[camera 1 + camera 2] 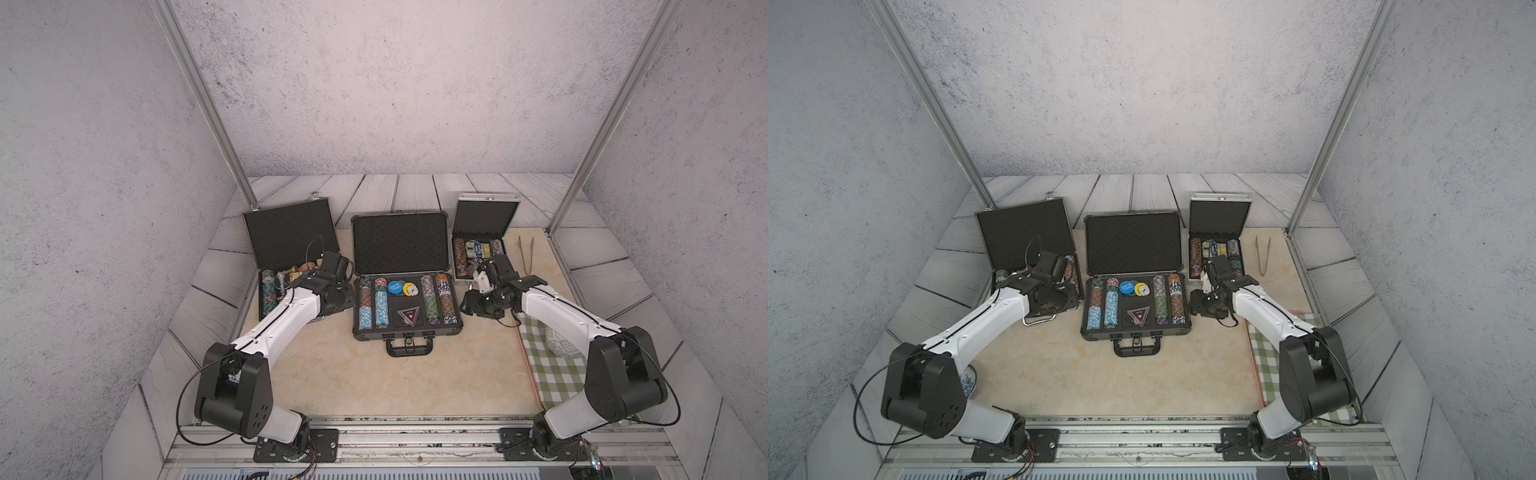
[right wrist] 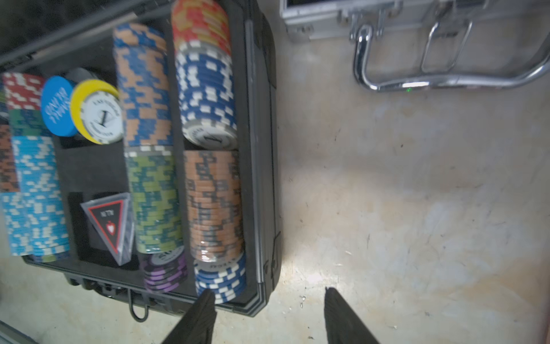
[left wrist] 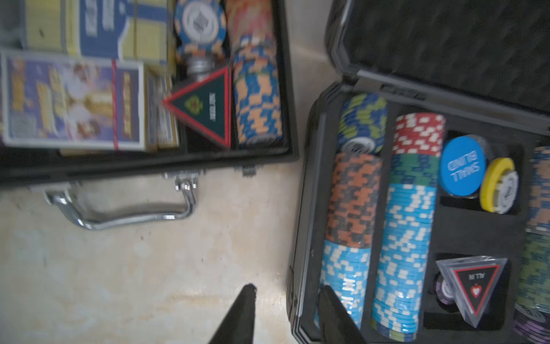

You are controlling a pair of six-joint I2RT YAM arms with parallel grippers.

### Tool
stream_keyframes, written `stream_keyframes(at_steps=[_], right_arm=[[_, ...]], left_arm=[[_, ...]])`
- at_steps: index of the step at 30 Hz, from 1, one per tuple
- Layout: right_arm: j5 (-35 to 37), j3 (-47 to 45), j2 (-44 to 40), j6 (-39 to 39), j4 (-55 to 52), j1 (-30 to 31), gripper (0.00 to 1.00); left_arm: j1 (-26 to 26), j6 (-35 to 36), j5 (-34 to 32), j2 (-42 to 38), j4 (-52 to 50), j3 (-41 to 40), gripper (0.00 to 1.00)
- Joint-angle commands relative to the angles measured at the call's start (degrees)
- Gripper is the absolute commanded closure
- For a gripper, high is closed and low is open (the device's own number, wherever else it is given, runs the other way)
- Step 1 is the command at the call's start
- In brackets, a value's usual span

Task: Close the poker set cases
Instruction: Adjust the poker set case at the center of the board.

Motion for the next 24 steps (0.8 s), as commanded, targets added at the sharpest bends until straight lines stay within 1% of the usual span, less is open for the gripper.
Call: stream_keyframes(at_steps=[1, 4, 10, 16, 24], right_arm=[[-1.03, 2.7, -1.84, -1.07, -1.83, 0.09, 0.38], [-2.57, 3.37, -2.22, -1.06, -0.59, 1.12, 0.38], [-4.02, 2.76, -3.13, -0.18, 2.05, 4.8, 0.37], [-4.45, 1.35, -2.44, 1.81, 4.53, 8.25, 0.37], [-3.66, 1.27, -2.24, 2.7, 5.08, 11.3, 0.36]], left_arm=[[0.8, 4.18, -2.11, 4.84, 2.68, 5.85, 0.52], [1.72, 5.48, -1.57, 8.76, 6.03, 10.47, 0.46], [4.05, 7.22, -0.04, 17.33, 9.69, 19.43, 0.37], [5.07, 7.49, 0.38, 25.03, 12.41, 25.84, 0.39], [6.22, 9.62, 1.66, 32.93, 15.35, 32.88, 0.5]])
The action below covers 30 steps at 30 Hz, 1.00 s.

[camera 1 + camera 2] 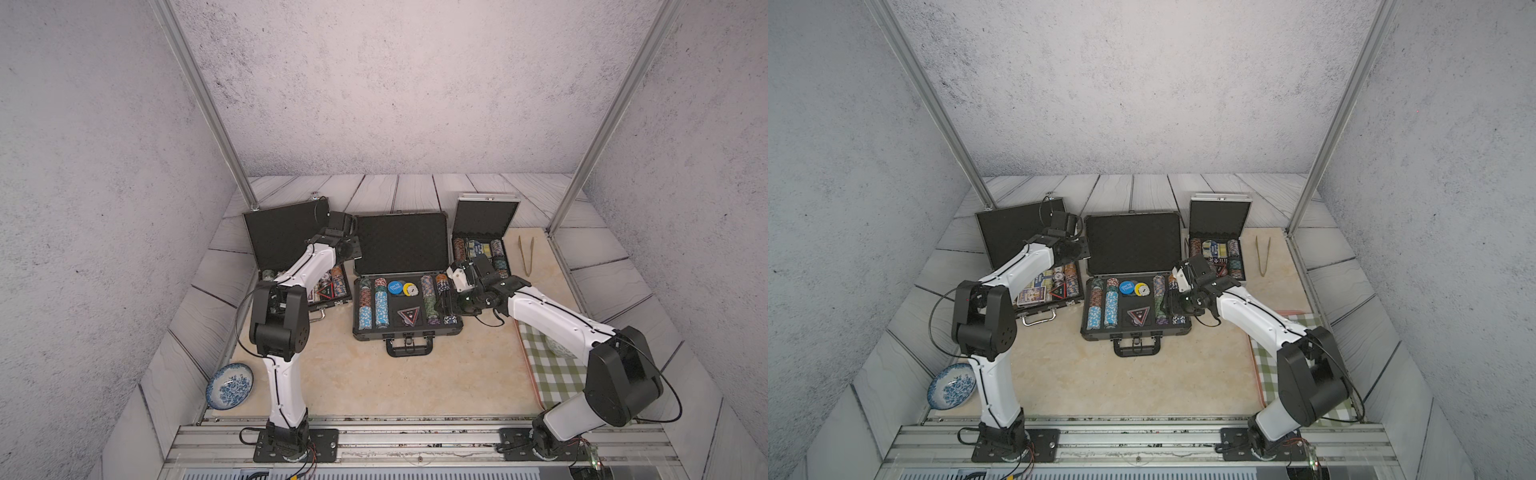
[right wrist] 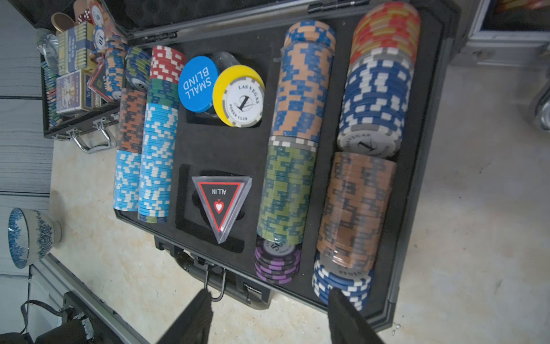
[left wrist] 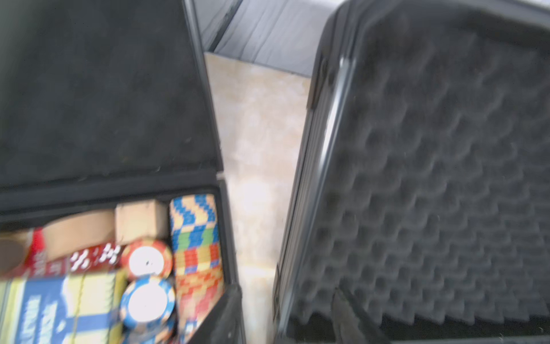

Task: Close the poker set cases
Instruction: Adjust the poker set case at the center of the board, then close the lid of the poker set case.

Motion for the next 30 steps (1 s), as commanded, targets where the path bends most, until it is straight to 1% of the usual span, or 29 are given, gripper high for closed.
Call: stream_keyframes(at_steps=[1, 6, 8, 14, 16, 20, 23, 28, 30], right_arm=[[0.13, -0.55, -2.13, 0.89, 0.48, 0.98, 0.36], [0.34, -1.35, -1.63, 1.55, 1.57, 2.31, 0.37], [0.41, -1.34, -1.26, 1.85, 1.76, 2.86, 0.36], [0.36, -2.38, -0.71, 2.71, 2.99, 3.7, 0.36], [0.23, -2.75, -0.56, 2.98, 3.35, 3.7, 0.36], [0.4, -3.56, -1.11, 3.16, 3.56, 3.7, 0.36], [0.76, -4.1, -1.53, 3.2, 3.64, 3.77, 0.36], [1.27, -5.11, -1.8, 3.75, 4.39, 3.72, 0.36], [1.5, -5.66, -1.88, 4.07, 5.03, 3.76, 0.36]], left_arm=[[0.89, 1.6, 0.78, 2.19, 2.12, 2.77, 0.51], [1.61, 1.69, 2.73, 5.0, 3.88, 5.37, 0.57], [1.7, 2.21, 3.77, 5.78, 4.49, 6.35, 0.62], [1.7, 5.18, 8.39, 5.53, 8.49, 5.71, 0.75], [1.69, 5.95, 9.58, 5.35, 9.4, 5.02, 0.78], [1.7, 6.74, 9.11, 4.67, 10.47, 3.61, 0.84], [1.7, 7.27, 9.15, 3.67, 11.35, 2.25, 0.91], [1.61, 8.28, 9.24, -0.46, 17.21, -3.25, 0.93], [1.61, 8.83, 9.02, -2.31, 19.81, -5.89, 0.96]])
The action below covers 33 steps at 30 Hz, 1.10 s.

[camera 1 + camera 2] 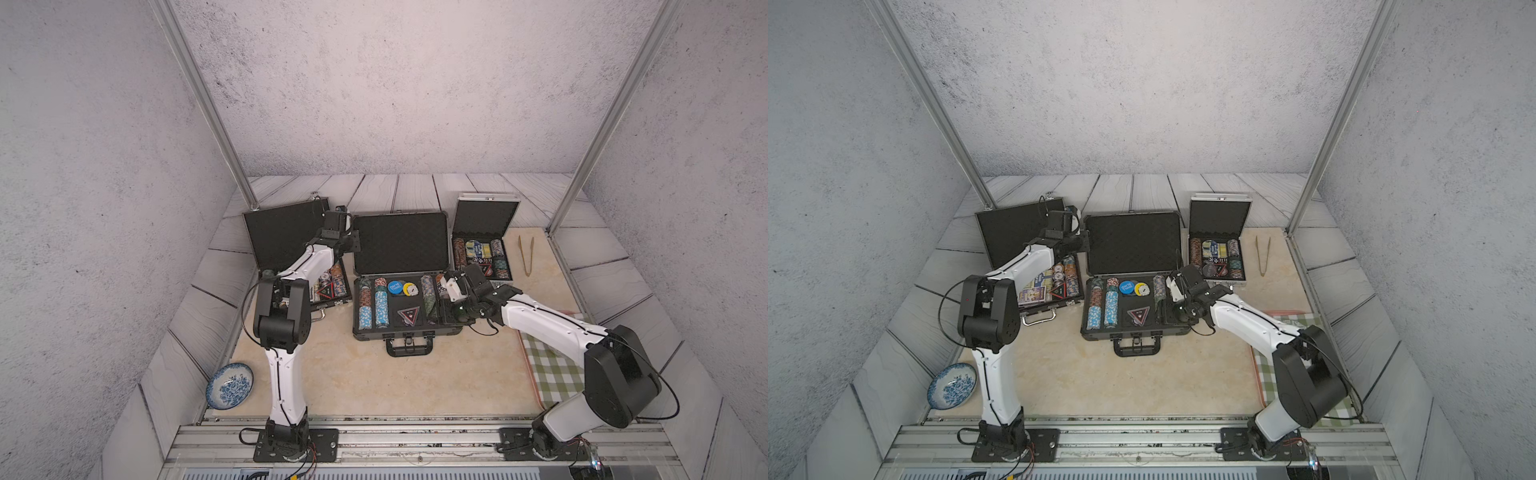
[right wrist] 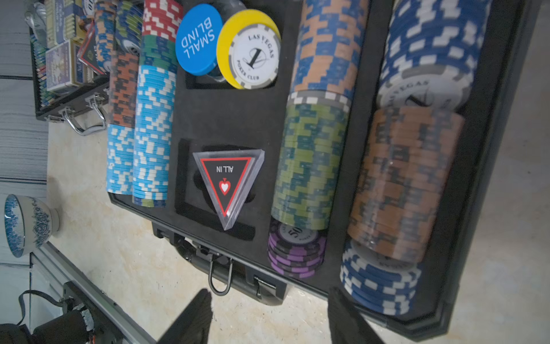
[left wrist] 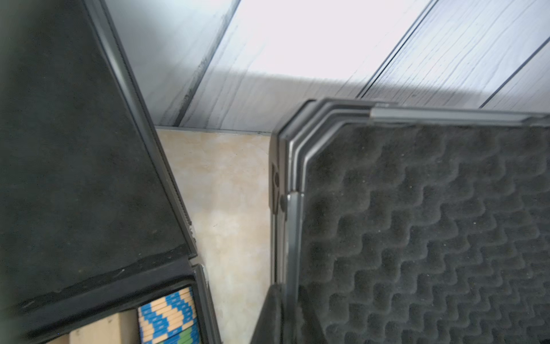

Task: Close the poker set cases
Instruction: Close the lid of the poker set case.

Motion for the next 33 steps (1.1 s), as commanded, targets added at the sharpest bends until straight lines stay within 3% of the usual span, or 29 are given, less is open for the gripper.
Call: stream_keyframes(at_steps=[1, 14, 26, 33], right_arm=[[1.24, -1.07, -1.85, 0.94, 1.13, 0.23, 0.36], [3.3, -3.37, -2.88, 3.25, 3.98, 0.18, 0.36], [14.84, -6.24, -8.1, 9.29, 6.77, -0.03, 0.33], [16.04, -7.77, -10.65, 11.89, 7.33, -2.1, 0.32]], left_arm=[[-0.29, 0.37, 1.85, -4.97, 4.9, -4.02, 0.98], [-2.36, 0.2, 0.37, -16.03, 20.68, -23.8, 1.0], [-4.73, -1.89, -5.64, -24.28, 24.46, -37.17, 1.0], [-6.33, -4.25, -6.83, -27.47, 22.87, -40.94, 1.0]])
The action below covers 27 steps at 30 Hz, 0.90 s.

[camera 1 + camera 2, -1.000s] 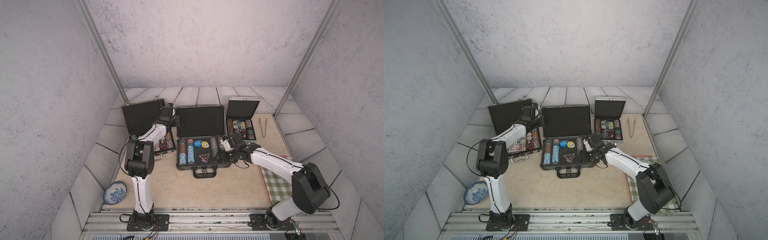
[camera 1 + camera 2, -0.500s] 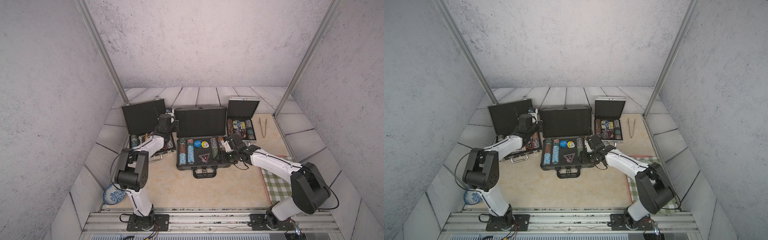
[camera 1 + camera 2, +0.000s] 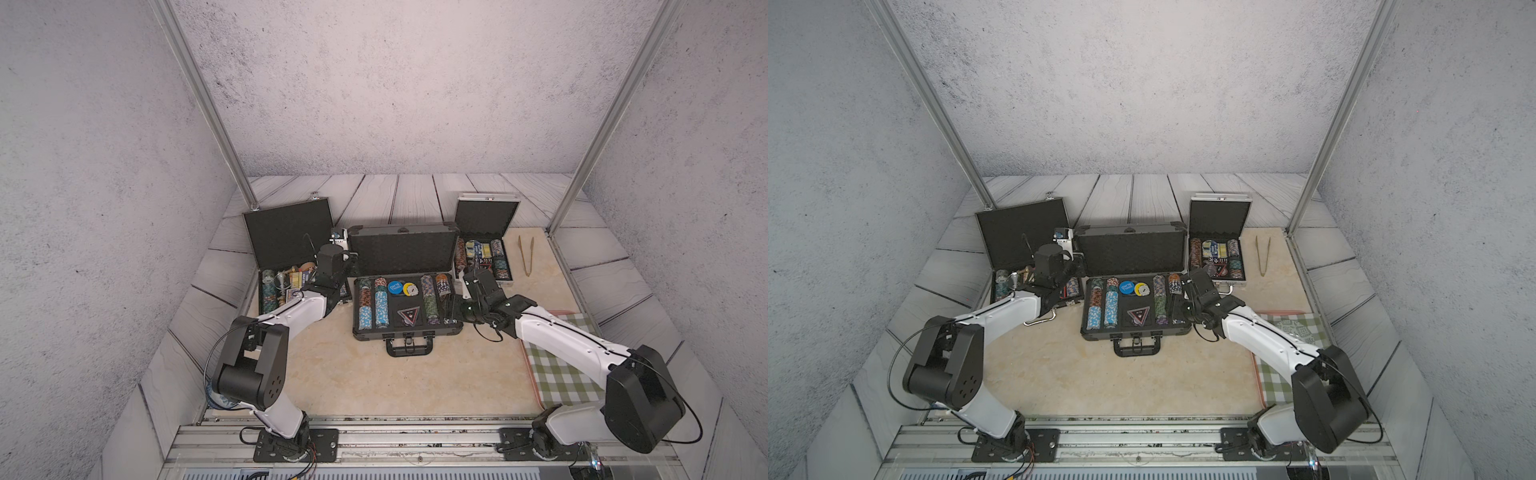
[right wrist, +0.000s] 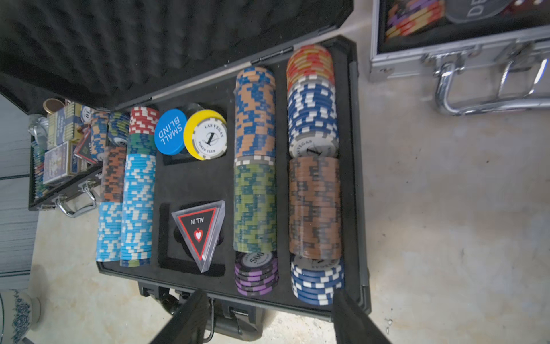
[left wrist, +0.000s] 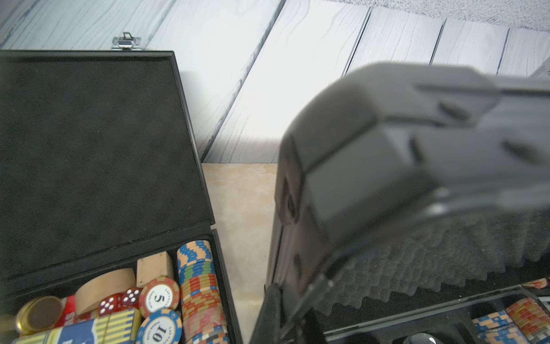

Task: Close the poker set cases
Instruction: Close the lid of the poker set case.

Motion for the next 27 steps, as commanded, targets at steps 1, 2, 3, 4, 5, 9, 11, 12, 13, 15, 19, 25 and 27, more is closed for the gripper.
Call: stream_keyframes(at_steps=[1, 2, 3, 4, 5, 9, 11, 12, 13, 15, 19, 25, 27], right_arm=[[1.86, -2.33, -2.56, 3.33, 1.38, -1.84, 0.31], [0.93, -3.27, -2.92, 4.31, 2.64, -3.05, 0.31], [-0.09, -3.93, -3.19, 5.11, 3.69, -4.38, 0.31], [-1.57, -4.41, -3.25, 5.66, 5.08, -5.96, 0.31], [-2.88, -4.41, -3.05, 5.81, 5.93, -7.36, 0.31], [-6.67, -1.53, -1.18, 3.68, 7.1, -10.57, 0.31], [-7.68, 0.31, -0.37, 2.57, 7.08, -11.33, 0.31], [-8.19, 1.01, 0.04, 2.24, 7.32, -11.72, 0.31], [-8.78, 1.78, 0.65, 2.13, 7.28, -12.15, 0.31], [-9.78, 2.85, 1.82, 2.5, 7.99, -13.02, 0.31], [-12.4, 5.54, 5.41, 3.05, 9.51, -14.24, 0.31], [-13.34, 7.4, 8.08, 3.91, 10.49, -15.25, 0.31], [-13.77, 7.15, 8.3, 4.26, 10.98, -15.65, 0.31]], left_arm=[[-1.38, -6.26, 0.94, -1.88, -5.9, -2.99, 1.0], [-1.76, -6.57, 0.29, -2.25, -5.74, -3.75, 1.0], [-2.12, -6.75, -0.26, -2.6, -5.61, -4.4, 1.0], [-2.4, -6.95, -0.86, -2.9, -5.58, -5.1, 1.0], [-2.67, -7.13, -1.31, -3.19, -5.58, -5.77, 1.0], [-3.37, -7.99, -2.91, -4.43, -5.94, -8.18, 1.0], [-3.5, -8.55, -3.44, -5.18, -6.1, -9.33, 1.0], [-3.57, -8.58, -3.57, -5.4, -6.27, -9.78, 1.0], [-3.57, -8.56, -3.58, -5.75, -6.45, -10.22, 1.0], [-3.57, -8.71, -4.15, -6.33, -7.3, -10.71, 1.0], [-3.66, -10.28, -4.72, -7.57, -8.2, -11.86, 1.0], [-3.92, -14.79, -6.22, -9.41, -11.34, -13.49, 1.0], [-3.92, -16.87, -6.73, -10.28, -12.31, -14.41, 1.0]])
